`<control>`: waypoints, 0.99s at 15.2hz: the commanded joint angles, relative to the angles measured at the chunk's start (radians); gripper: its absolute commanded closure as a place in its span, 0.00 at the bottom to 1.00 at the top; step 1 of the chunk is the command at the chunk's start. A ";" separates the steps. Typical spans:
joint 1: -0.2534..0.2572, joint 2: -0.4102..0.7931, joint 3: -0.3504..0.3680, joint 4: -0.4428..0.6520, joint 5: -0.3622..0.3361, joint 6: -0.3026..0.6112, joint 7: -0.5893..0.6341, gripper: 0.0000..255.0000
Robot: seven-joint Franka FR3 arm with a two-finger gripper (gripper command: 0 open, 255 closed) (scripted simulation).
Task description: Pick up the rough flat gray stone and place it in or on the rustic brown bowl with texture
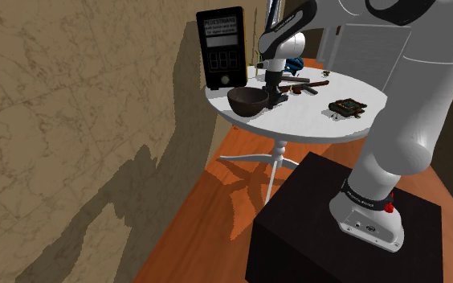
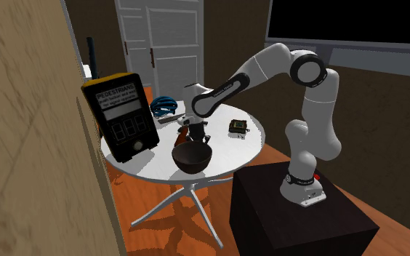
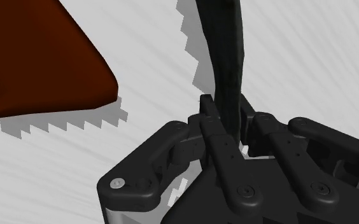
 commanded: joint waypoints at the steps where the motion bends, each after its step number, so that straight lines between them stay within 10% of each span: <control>1: 0.000 0.000 0.000 -0.001 0.000 0.000 0.000 1.00; 15: 0.007 -0.087 0.000 0.093 -0.062 -0.162 0.056 1.00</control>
